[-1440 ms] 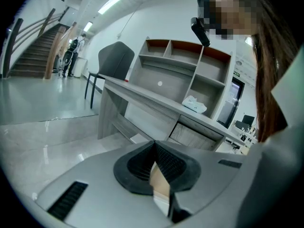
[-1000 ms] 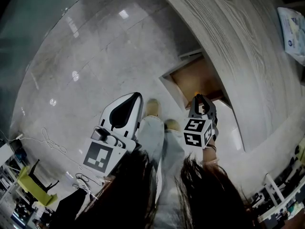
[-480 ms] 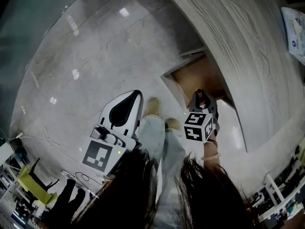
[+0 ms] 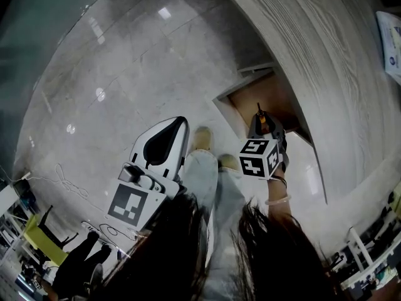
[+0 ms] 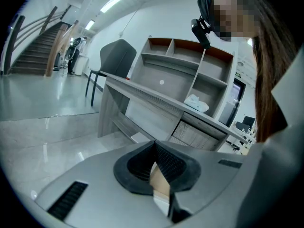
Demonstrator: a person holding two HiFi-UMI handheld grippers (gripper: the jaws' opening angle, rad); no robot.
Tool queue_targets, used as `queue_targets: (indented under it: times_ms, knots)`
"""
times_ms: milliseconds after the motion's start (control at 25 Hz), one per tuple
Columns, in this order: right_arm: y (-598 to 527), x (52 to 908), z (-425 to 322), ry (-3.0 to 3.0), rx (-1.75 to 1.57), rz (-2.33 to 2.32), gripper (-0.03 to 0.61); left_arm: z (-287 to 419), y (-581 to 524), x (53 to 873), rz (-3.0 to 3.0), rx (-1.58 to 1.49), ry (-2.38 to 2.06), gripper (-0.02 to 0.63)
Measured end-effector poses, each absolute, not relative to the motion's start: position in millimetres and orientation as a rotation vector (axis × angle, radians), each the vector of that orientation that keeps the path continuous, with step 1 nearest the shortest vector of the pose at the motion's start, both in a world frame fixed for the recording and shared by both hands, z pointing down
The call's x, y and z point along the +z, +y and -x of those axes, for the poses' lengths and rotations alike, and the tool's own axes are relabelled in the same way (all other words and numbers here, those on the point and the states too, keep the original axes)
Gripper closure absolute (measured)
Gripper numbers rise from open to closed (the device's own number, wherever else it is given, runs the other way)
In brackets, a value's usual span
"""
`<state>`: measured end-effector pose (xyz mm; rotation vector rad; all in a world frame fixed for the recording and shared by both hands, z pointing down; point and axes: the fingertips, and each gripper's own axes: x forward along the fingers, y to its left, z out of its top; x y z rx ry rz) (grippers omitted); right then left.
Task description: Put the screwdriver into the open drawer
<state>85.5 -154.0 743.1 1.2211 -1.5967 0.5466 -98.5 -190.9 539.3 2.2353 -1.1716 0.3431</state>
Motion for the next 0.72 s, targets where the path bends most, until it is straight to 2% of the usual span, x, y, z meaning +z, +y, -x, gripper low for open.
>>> queue_targets:
  times_ms: [720]
  knots:
    - [-153.2,778.0,-84.9,-1.498,0.638,-1.116,0.492,97.4,-193.2,551.4,-2.228,0.367,-1.161,0.598]
